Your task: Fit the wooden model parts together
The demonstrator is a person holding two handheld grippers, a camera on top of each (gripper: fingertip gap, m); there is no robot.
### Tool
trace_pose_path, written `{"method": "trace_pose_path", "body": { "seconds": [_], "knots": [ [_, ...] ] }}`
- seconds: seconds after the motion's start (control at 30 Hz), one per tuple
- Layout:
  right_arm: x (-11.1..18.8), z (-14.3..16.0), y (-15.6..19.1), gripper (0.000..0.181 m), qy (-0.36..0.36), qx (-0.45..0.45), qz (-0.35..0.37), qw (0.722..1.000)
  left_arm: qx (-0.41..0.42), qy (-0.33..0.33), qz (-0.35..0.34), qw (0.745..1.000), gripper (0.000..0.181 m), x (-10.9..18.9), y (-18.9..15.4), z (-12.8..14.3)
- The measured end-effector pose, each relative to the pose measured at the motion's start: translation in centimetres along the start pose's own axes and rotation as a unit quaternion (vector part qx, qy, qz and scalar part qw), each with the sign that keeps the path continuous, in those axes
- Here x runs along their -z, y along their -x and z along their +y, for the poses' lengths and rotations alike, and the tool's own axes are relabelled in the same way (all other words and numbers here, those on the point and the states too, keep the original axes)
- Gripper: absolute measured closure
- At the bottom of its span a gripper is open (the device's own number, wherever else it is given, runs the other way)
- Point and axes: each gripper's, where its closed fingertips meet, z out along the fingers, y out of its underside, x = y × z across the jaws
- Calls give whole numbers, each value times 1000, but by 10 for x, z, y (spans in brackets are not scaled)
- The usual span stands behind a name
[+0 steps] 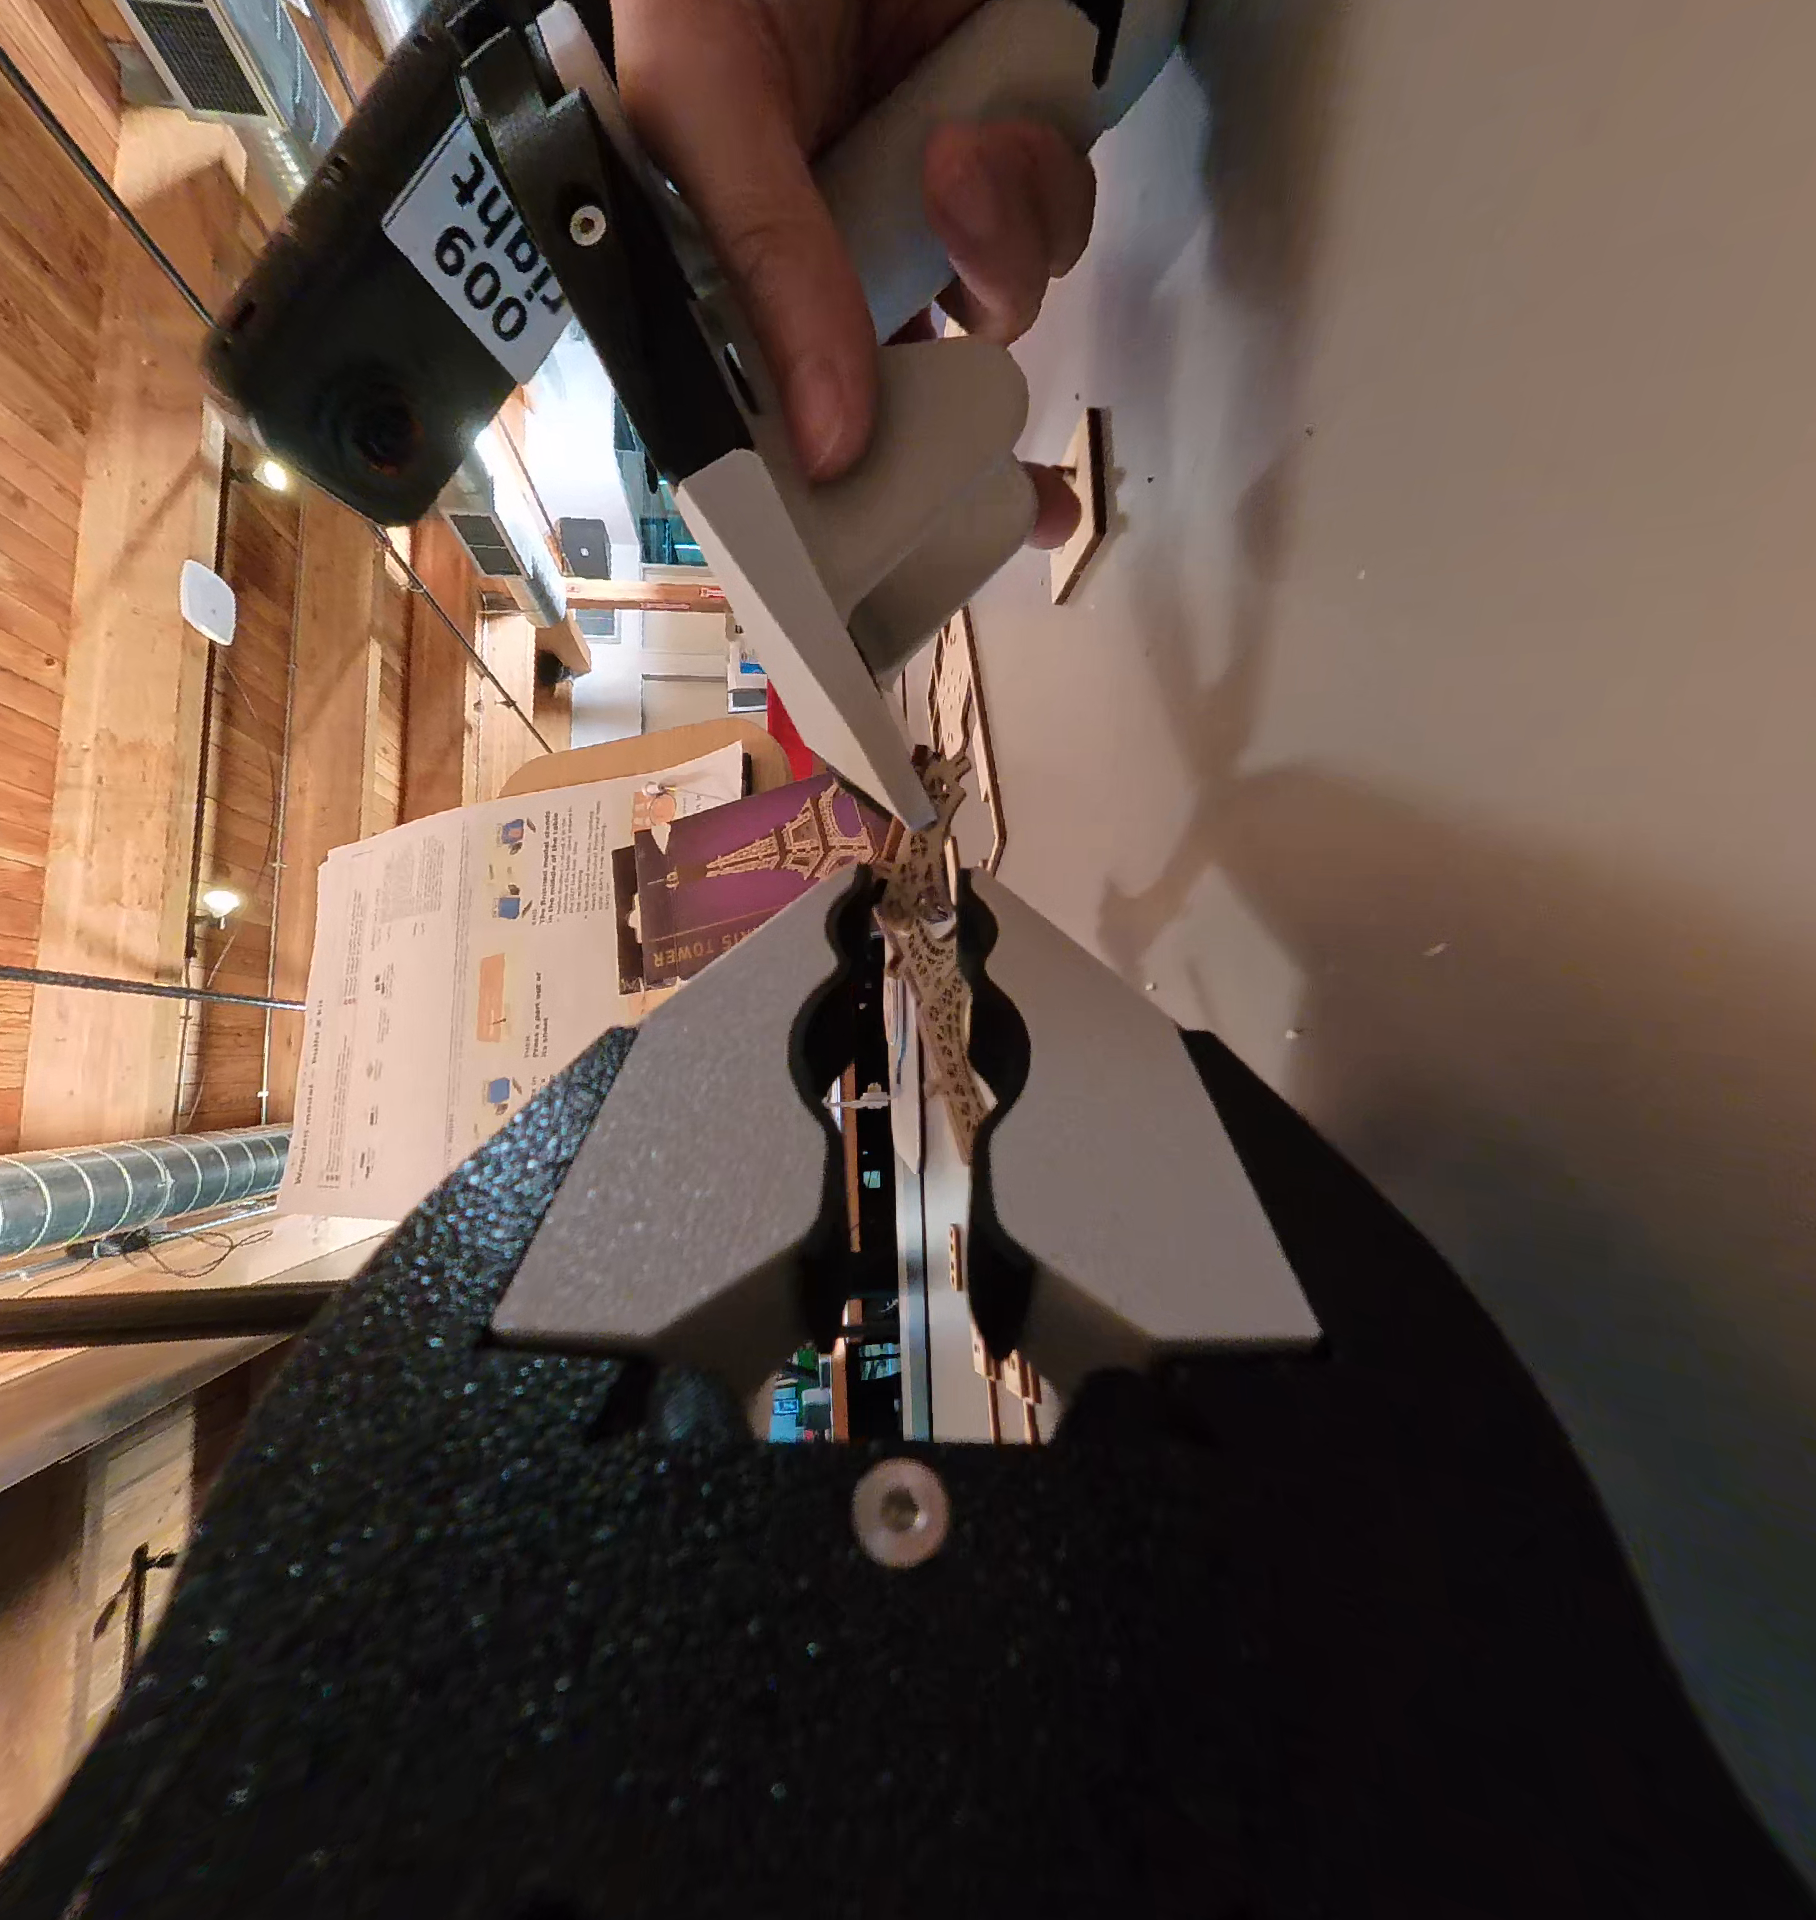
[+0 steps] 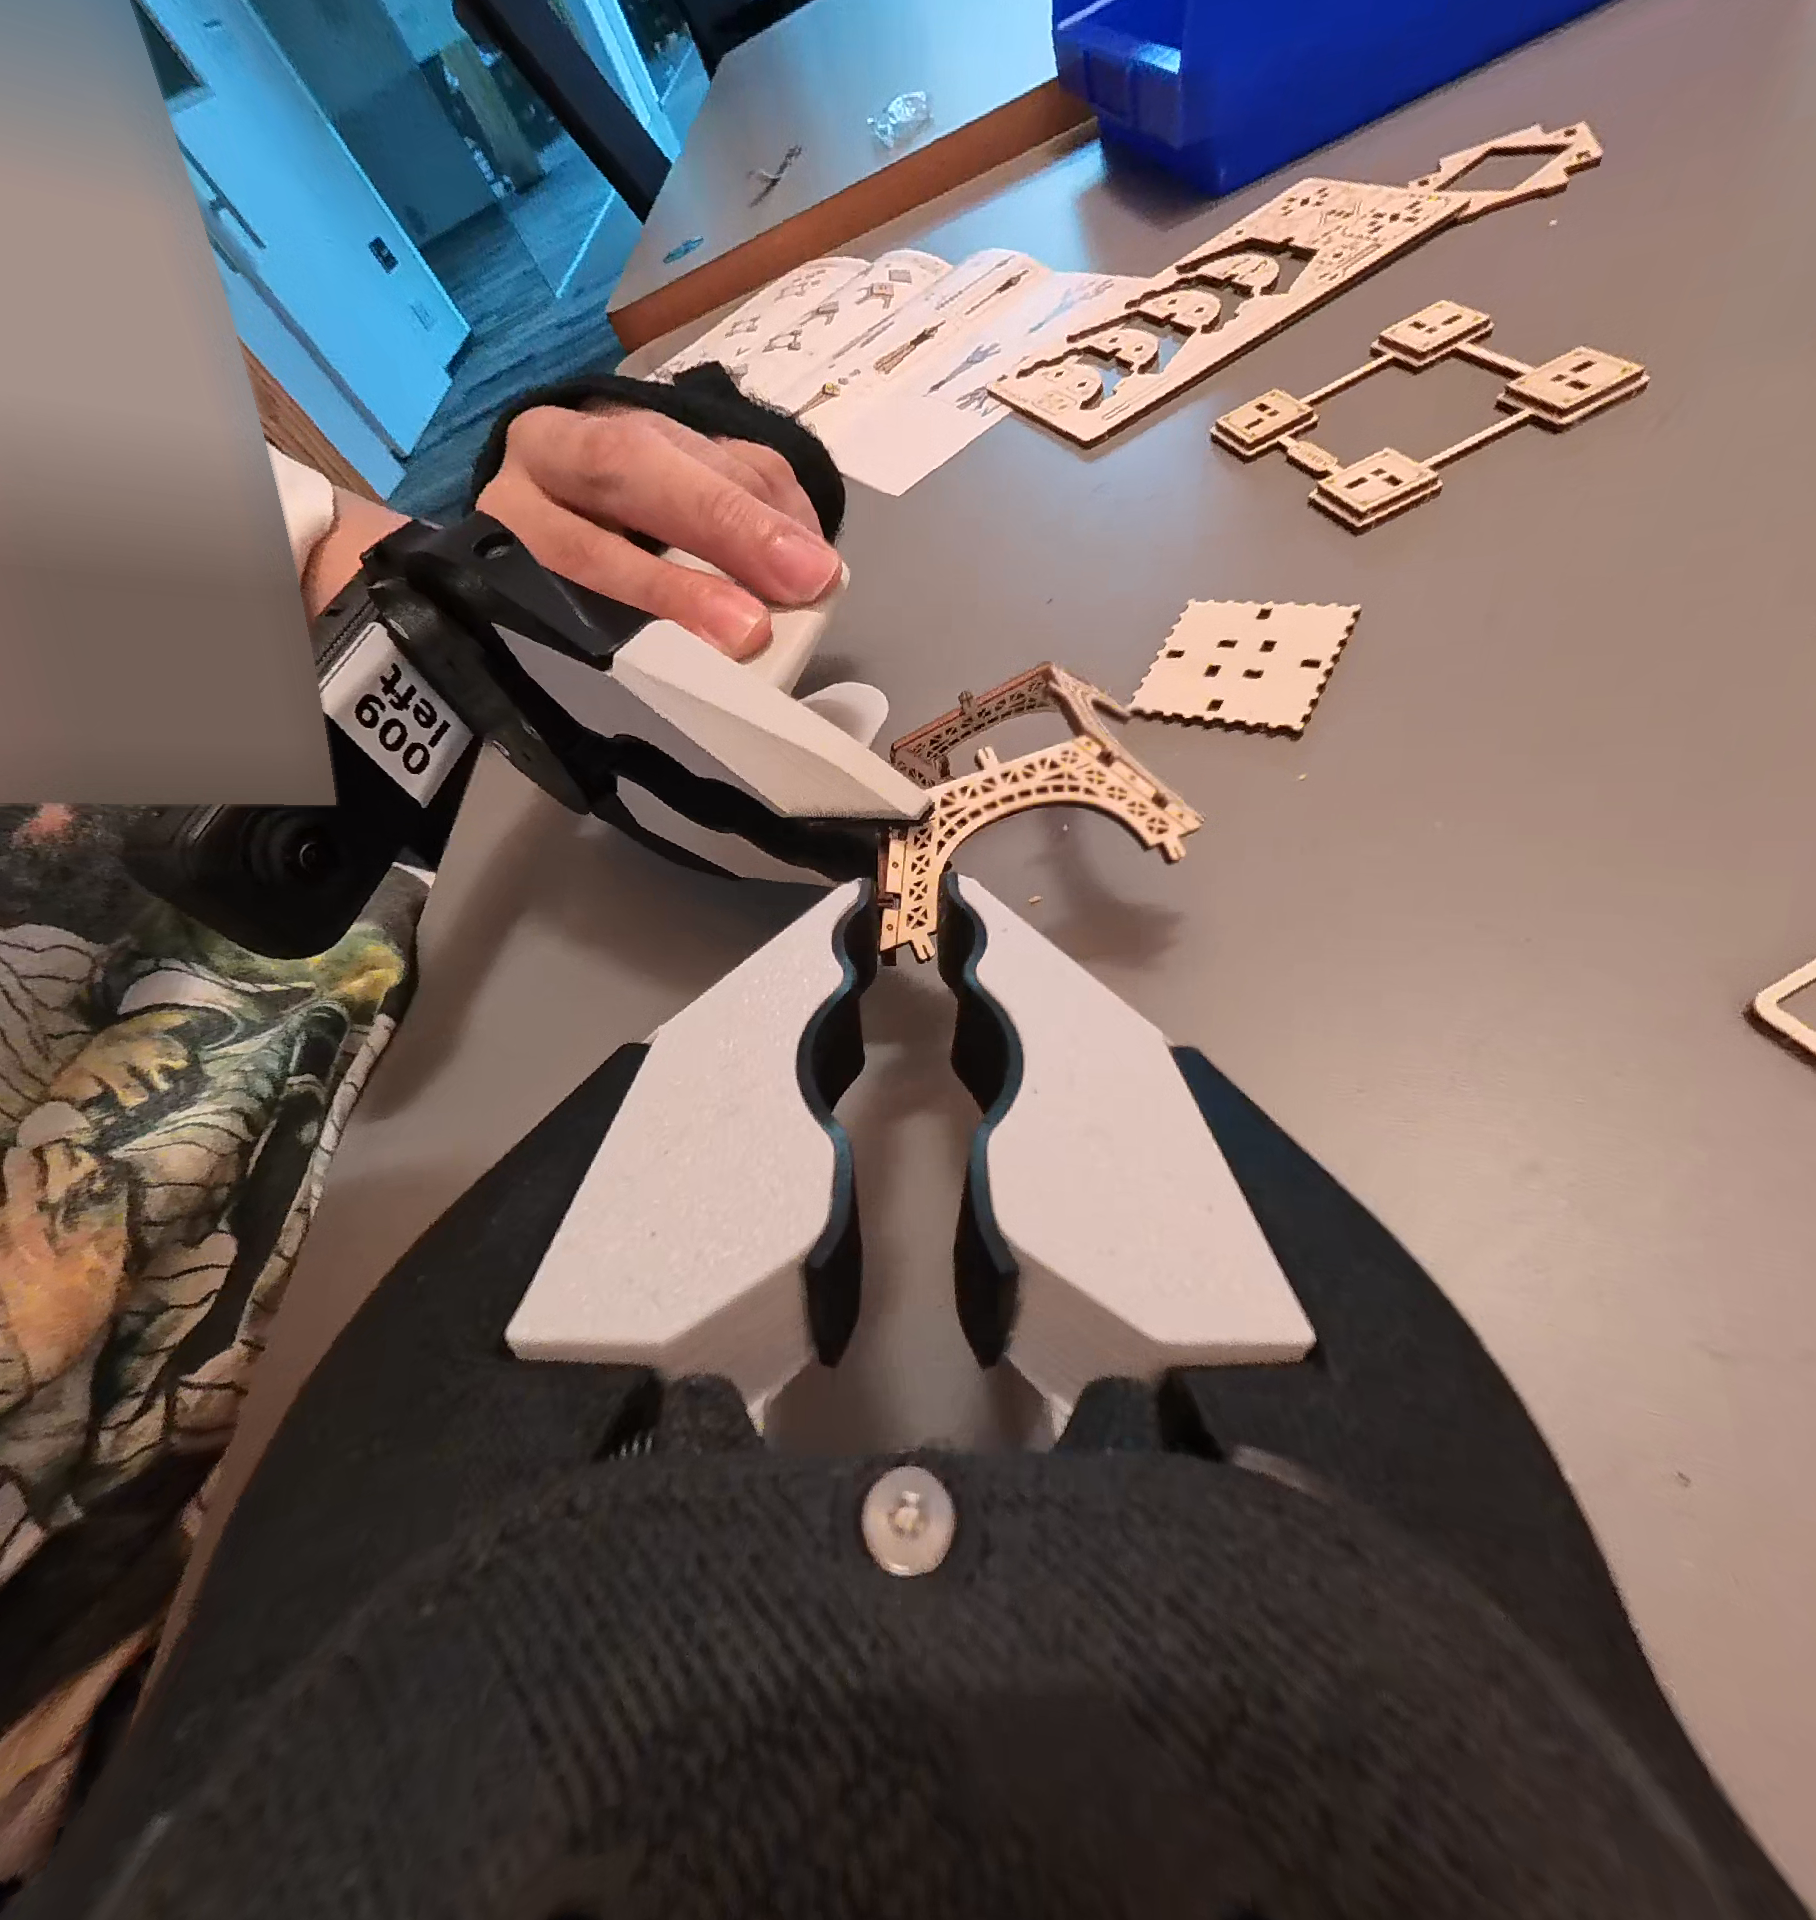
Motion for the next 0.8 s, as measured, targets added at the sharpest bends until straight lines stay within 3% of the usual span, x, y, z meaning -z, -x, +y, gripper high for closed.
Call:
{"method": "trace_pose_path", "body": {
  "seconds": [0.2, 0.27, 0.4, 0.6, 0.8],
  "knots": [
    [2, -5, 2, 171, -19, -20, -17, 999, -3, -3, -9, 1000, 168, 0, 4, 0],
    [5, -8, 9, 153, -32, -5, -29, 999, -7, -5, -15, 1000, 168, 0, 5, -1],
    [7, -9, 11, 143, -39, -2, -29, 999, -13, -7, -16, 1000, 168, 1, 3, -1],
    [5, -6, 5, 169, -28, -24, -19, 999, -11, -9, -18, 1000, 168, 0, 3, -2],
    [4, -1, 3, 172, -14, -36, -17, 999, -6, -14, -9, 1000, 168, 0, 0, -4]
  ]
}}
